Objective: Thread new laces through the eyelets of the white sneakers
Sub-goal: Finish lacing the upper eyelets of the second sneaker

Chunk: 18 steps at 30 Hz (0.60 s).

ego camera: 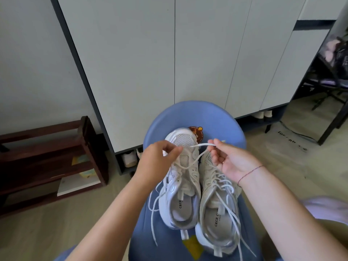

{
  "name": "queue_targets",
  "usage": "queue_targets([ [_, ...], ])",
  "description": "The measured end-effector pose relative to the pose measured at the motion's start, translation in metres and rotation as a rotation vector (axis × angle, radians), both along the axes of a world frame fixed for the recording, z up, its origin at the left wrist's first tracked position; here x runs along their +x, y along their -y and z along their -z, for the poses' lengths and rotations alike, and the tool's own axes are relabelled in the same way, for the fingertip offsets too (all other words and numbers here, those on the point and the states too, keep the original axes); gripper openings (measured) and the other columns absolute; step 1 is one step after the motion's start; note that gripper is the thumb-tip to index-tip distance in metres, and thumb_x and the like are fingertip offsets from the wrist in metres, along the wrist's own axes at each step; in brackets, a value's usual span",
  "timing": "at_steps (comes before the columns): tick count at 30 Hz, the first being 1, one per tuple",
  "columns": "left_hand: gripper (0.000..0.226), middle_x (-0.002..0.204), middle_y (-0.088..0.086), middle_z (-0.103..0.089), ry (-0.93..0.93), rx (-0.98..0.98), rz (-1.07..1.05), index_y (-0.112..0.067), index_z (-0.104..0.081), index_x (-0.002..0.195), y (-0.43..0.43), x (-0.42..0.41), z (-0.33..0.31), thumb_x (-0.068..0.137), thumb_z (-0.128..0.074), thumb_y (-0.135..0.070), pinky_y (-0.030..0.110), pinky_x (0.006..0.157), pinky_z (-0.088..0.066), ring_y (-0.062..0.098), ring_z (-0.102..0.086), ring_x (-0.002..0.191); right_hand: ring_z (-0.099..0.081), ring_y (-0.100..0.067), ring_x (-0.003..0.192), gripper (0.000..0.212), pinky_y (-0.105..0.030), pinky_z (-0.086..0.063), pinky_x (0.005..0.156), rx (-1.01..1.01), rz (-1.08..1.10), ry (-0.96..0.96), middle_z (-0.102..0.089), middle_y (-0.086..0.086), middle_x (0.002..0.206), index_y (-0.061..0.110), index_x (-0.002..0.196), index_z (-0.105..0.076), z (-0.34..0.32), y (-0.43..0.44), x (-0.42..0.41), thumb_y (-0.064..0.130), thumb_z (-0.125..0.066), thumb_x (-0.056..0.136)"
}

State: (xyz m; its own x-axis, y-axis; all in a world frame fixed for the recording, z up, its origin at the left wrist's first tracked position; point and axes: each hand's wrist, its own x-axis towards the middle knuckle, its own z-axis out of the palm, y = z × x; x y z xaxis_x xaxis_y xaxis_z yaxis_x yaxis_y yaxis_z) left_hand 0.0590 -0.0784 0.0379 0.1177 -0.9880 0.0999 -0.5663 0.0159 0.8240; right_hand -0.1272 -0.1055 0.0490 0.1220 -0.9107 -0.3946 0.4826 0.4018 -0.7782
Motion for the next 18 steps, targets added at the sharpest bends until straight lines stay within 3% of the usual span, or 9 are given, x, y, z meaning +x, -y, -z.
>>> queue_targets([
  [2,0.012,0.061,-0.016,-0.061,-0.174,-0.004,0.057,-0.031,-0.068,0.087,0.004,-0.008,-0.001,0.086,-0.065,-0.042,0.015,0.057,-0.044,0.003,-0.055,0.055,-0.057,-0.005,0.045,0.015,-0.014,-0.048,0.044,0.003,-0.002,0.018,-0.065,-0.005,0.057,0.003,0.084,-0.063,0.002,0.001,0.0,0.01,-0.054,0.093],
  [5,0.012,0.072,-0.003,-0.066,-0.413,0.047,0.154,-0.022,-0.07,0.095,0.005,-0.021,-0.001,0.083,-0.071,-0.025,0.015,0.06,-0.049,0.005,-0.058,0.056,-0.057,-0.005,0.047,0.012,-0.014,-0.049,0.046,-0.023,-0.034,-0.001,-0.064,-0.004,0.058,0.002,0.086,-0.063,0.005,0.001,0.0,0.007,-0.055,0.092],
  [10,0.01,0.063,-0.003,-0.066,-0.429,0.046,0.153,-0.018,-0.073,0.078,0.01,-0.028,0.002,0.083,-0.072,-0.01,0.016,0.061,-0.051,0.004,-0.056,0.054,-0.056,-0.007,0.048,0.01,-0.016,-0.05,0.047,-0.008,-0.029,-0.053,-0.063,-0.006,0.061,0.0,0.088,-0.063,0.008,0.0,-0.001,0.007,-0.057,0.091],
  [12,0.009,0.061,-0.003,-0.065,-0.425,0.049,0.146,-0.015,-0.073,0.077,0.013,-0.028,0.002,0.084,-0.071,-0.008,0.017,0.059,-0.051,0.004,-0.056,0.052,-0.055,-0.011,0.052,0.016,-0.021,-0.05,0.05,-0.047,0.056,-0.295,-0.061,-0.006,0.065,0.001,0.096,-0.063,0.009,0.002,-0.005,0.014,-0.066,0.087],
  [15,0.009,0.058,-0.006,-0.065,-0.424,0.059,0.142,-0.013,-0.072,0.076,0.016,-0.03,0.004,0.084,-0.071,-0.008,0.017,0.057,-0.051,0.003,-0.055,0.05,-0.051,-0.015,0.083,0.041,-0.026,-0.041,0.072,-0.329,0.244,-1.0,-0.05,-0.001,0.098,0.014,0.107,-0.05,0.01,0.005,-0.013,0.027,-0.075,0.077],
  [16,0.01,0.057,-0.007,-0.065,-0.431,0.066,0.147,-0.014,-0.072,0.076,0.016,-0.031,0.005,0.084,-0.071,-0.009,0.017,0.057,-0.05,0.003,-0.055,0.049,-0.05,-0.012,0.088,0.04,-0.023,-0.037,0.075,-0.511,0.252,-1.134,-0.047,0.003,0.103,0.017,0.105,-0.049,0.007,0.003,-0.012,0.026,-0.075,0.077],
  [18,0.011,0.057,-0.007,-0.065,-0.455,0.077,0.161,-0.015,-0.072,0.075,0.017,-0.034,0.005,0.084,-0.07,-0.009,0.016,0.055,-0.049,0.003,-0.055,0.049,-0.053,-0.006,0.089,0.025,-0.017,-0.039,0.075,-0.742,0.052,-1.179,-0.053,0.009,0.102,0.02,0.102,-0.055,0.006,0.002,-0.006,0.025,-0.069,0.082],
])
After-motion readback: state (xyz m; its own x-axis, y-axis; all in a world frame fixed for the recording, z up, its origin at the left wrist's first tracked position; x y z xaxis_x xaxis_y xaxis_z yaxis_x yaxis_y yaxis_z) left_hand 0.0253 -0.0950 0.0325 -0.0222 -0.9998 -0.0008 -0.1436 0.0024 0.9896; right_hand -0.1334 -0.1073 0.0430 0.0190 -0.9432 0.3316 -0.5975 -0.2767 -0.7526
